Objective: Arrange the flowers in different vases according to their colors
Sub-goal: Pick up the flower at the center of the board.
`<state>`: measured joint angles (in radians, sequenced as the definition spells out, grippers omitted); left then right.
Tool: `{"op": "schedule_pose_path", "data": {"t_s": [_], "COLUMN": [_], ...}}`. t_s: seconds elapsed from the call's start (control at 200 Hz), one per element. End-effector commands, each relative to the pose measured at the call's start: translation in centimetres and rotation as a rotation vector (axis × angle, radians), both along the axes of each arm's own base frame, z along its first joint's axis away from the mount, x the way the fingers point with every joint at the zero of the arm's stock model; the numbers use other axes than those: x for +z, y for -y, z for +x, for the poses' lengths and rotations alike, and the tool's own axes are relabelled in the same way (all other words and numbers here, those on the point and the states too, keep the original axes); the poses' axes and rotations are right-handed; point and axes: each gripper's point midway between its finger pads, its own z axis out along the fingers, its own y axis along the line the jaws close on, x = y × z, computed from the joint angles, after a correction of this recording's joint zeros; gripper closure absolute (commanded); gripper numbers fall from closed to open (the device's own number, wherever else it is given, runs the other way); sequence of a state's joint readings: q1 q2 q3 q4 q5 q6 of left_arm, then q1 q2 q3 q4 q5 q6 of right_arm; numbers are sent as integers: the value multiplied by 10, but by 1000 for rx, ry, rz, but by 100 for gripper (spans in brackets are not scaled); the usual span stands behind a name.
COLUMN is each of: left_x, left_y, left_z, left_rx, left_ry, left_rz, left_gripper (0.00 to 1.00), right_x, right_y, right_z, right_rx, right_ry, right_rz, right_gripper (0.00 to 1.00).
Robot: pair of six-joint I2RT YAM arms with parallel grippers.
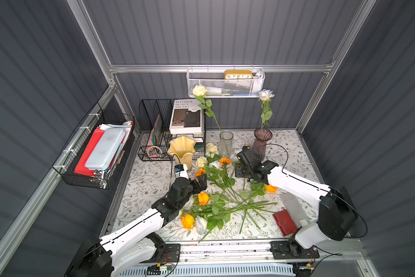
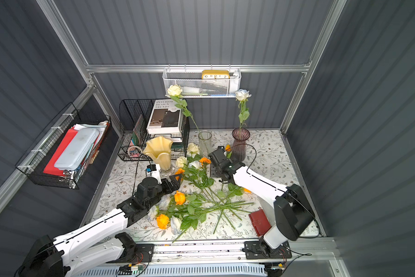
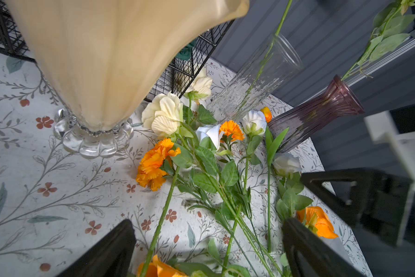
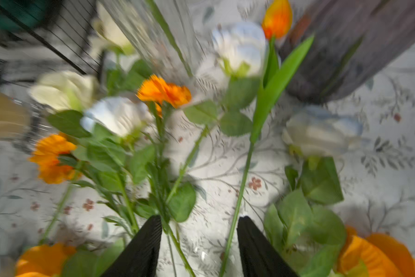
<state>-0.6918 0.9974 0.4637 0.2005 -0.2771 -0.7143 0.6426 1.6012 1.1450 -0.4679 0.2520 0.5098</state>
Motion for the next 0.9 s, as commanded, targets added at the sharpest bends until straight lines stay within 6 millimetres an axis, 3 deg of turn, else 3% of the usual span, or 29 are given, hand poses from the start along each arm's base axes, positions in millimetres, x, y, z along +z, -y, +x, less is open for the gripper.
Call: {"op": "schedule_pose_path", "data": {"t_s": [0.0,0.275,0.525,0.695,0.896], "left_x": [-3,-5,-7,0,1], "left_y": [-1,-3,-2,9,16], "left_z": [-4,-8,-7,-7,-3], "left_rx": [-26,-29,-31,-86,-109], "left_ry": [1,2,-2,15,25], "left_rz": [18,14,17,-3,1], "left_gripper": [1,1,1,1,1], "right_x": [-12,-35,-57,-68,-85], "right_y": [5,15,29,37,38], "right_z": [-3,21,30,36,43], "right_rx": [-78,-138,-171,-194,-190], "right_ry": [-118,-157,-210,-218,-241], "right_rz": [-29,-53,-89,-87,-73], "right_gripper": [45,51,53,54,62]}}
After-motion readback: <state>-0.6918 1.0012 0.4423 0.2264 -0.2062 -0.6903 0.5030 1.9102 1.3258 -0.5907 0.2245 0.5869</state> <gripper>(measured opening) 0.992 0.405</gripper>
